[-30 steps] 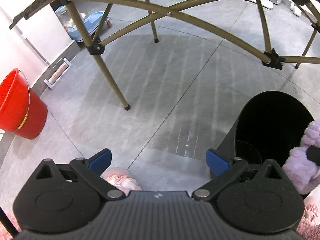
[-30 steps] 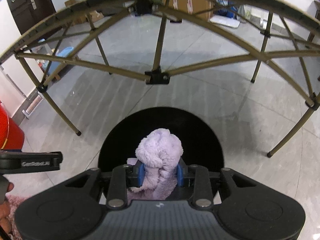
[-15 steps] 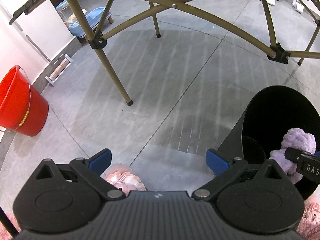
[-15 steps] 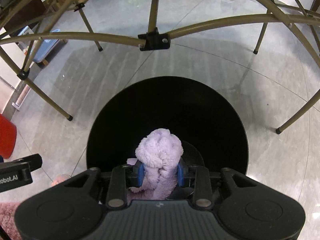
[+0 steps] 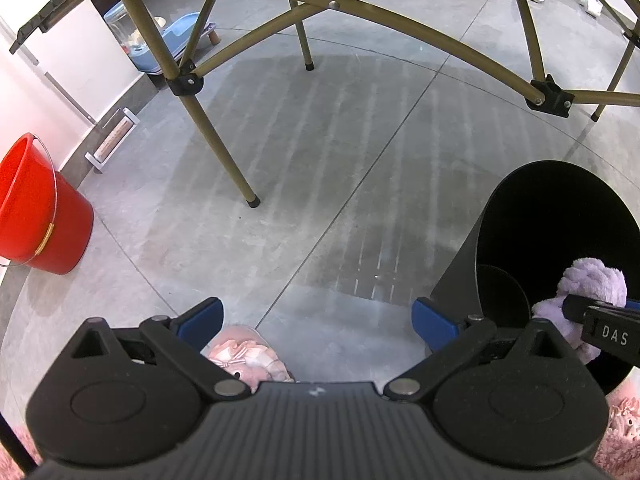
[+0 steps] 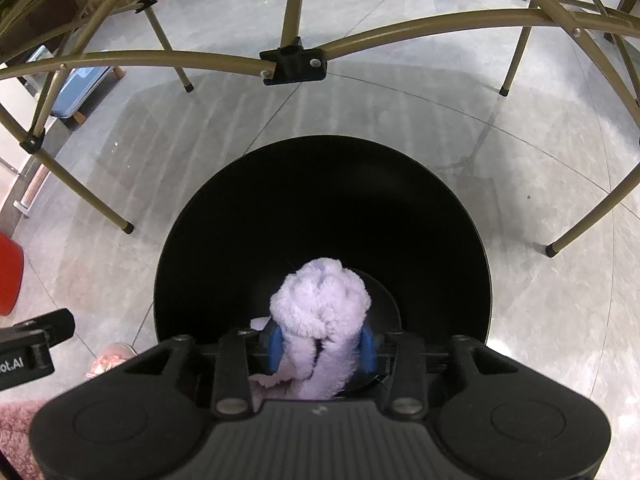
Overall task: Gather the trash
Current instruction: 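Lower the lilac plush into the bin and open the right tool, then raise both tools back toward the remaining items on the table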
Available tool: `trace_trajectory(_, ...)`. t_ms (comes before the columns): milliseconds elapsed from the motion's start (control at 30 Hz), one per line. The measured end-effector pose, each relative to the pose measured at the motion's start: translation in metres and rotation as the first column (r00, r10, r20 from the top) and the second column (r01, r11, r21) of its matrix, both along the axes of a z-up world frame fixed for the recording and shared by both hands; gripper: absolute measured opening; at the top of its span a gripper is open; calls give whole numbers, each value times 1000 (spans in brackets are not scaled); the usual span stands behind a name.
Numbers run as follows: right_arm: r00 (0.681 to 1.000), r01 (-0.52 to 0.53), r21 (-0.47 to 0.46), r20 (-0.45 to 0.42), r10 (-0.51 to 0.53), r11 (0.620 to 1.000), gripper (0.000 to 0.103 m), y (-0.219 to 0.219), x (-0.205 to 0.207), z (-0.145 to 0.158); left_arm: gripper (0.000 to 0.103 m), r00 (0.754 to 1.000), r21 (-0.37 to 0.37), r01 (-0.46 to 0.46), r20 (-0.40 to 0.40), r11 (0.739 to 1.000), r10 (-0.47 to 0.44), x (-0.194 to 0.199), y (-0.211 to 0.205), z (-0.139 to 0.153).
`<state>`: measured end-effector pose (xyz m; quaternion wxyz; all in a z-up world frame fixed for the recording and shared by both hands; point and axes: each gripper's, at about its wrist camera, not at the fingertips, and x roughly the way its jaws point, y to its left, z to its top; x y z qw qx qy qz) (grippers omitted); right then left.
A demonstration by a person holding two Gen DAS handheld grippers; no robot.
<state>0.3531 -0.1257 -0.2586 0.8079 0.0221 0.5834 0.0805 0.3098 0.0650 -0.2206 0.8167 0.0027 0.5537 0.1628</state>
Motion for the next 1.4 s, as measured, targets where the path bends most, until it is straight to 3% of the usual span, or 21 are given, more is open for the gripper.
trace_trajectory(133,1000,7,-34,17,-6,999,92,1,1,1,102,1000,-4,-2,-2,1000,2,1,1,0)
trace_trajectory(167,1000,5,-48,29,-3,999,93,2,1,2,102,1000,-4,-2,-3,1000,2,1,1,0)
trace_trajectory(1000,1000,-6,-56,20,7,998,94,5,4,4,102,1000,-16,0,1,1000,0,1,0,1)
trace_trajectory(1400,987,-1,-30,160,6,1000,95,0,-3,44,103,995,-30,16,103,999,-13,-2,-4,24)
